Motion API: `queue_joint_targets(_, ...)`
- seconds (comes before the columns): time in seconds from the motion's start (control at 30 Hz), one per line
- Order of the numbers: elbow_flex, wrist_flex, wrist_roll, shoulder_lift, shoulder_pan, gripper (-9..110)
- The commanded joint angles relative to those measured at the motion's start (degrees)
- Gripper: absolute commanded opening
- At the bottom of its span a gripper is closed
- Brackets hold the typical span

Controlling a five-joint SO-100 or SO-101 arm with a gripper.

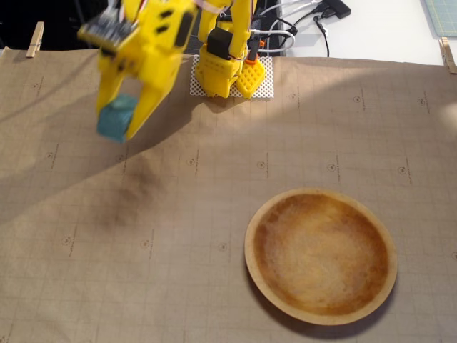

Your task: Grasp a blue block and put it in the bowl.

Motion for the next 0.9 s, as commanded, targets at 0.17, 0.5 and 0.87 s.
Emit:
queue_joint_targets(0.17, -3.2, 0.5, 7.0, 8.7, -11.3, -2)
queue_joint_targets(0.5, -2.0, 2.9, 13.5, 7.8, -24.8, -2)
queue_joint_targets(0.87, 0.8, -0.2, 14.4, 6.1, -37.6, -3)
